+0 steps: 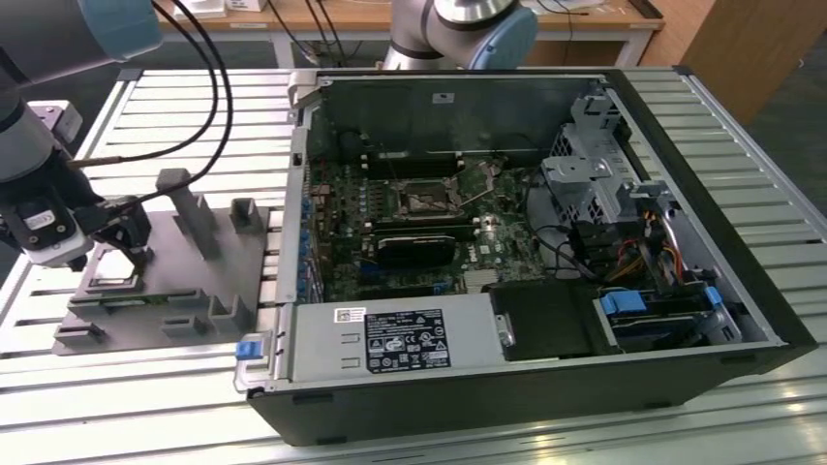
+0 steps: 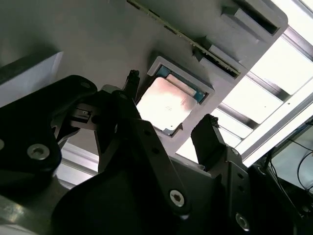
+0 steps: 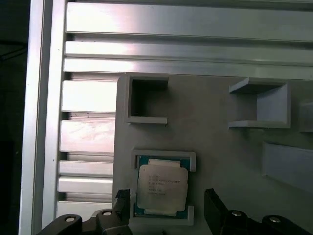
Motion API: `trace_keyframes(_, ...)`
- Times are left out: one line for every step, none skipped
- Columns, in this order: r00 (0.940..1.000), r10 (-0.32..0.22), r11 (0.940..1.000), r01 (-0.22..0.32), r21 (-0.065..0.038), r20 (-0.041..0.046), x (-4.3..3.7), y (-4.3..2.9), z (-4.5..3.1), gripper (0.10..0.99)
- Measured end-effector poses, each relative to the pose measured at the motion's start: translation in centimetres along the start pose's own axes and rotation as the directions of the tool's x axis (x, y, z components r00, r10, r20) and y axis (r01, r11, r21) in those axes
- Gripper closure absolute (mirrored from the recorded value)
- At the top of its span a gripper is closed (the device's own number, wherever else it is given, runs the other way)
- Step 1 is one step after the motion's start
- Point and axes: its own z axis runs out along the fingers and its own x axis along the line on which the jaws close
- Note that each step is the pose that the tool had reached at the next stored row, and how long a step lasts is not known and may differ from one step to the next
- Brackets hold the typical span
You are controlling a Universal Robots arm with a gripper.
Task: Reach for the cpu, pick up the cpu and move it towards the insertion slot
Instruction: 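Pick up the cpu and move it towards the insertion slot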
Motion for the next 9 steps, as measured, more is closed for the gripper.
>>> trace_keyframes(1.0,0.0,1.0,0.0,0.0,0.0,0.01,0.04,0.1,0.38)
trace_keyframes(1.0,0.0,1.0,0.0,0.0,0.0,0.02,0.08,0.2,0.38)
trace_keyframes(1.0,0.0,1.0,0.0,0.0,0.0,0.03,0.13,0.3,0.38)
trace_keyframes(1.0,0.001,1.0,-0.001,0.0,-0.0001,0.05,0.17,0.38,0.38)
trace_keyframes(1.0,0.001,1.0,-0.001,0.0,-0.0001,0.07,0.23,0.45,0.38)
trace_keyframes(1.0,0.001,1.0,-0.001,0.0,-0.0002,0.09,0.3,0.51,0.38)
trace_keyframes(1.0,0.001,1.0,-0.001,0.0,0.0,0.1,0.34,0.59,0.38)
trace_keyframes(1.0,0.001,1.0,-0.001,0.0,0.0,0.1,0.34,0.7,0.38)
trace_keyframes(1.0,0.001,1.0,-0.001,0.0,0.0,0.1,0.34,0.81,0.38)
